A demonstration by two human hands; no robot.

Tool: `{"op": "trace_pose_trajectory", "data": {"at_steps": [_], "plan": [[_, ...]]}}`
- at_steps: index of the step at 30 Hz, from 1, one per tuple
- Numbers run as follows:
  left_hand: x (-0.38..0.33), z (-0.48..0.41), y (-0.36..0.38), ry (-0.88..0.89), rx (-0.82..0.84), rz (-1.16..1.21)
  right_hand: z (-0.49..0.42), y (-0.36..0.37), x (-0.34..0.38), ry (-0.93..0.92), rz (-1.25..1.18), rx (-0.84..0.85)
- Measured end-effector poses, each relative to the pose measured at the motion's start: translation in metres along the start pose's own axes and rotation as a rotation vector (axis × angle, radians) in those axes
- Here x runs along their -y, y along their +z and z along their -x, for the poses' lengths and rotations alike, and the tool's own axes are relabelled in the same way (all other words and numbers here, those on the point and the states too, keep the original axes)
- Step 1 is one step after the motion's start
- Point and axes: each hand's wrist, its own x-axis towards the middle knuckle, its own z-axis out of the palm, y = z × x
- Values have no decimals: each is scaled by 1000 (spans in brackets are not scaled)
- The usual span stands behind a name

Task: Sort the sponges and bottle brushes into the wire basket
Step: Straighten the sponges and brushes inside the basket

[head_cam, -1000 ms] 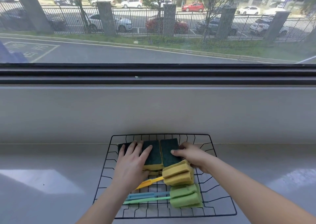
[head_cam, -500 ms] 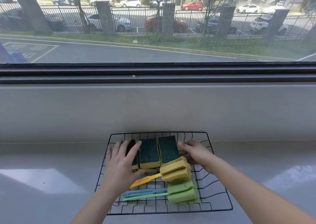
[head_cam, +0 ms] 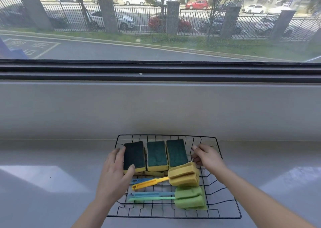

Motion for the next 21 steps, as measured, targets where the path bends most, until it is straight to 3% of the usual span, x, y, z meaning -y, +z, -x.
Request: {"op": "trace_pose_trajectory", "data": {"at_steps": [11,16,21], "plan": [[1,50,-7,96,85,-204,49,2,-17,21,176,85],[-21,34,-4,317,127,-364,48,9,-2,64,309,171],[-44,11,3,475,204,-515,39,15,9,177,219,201]]}}
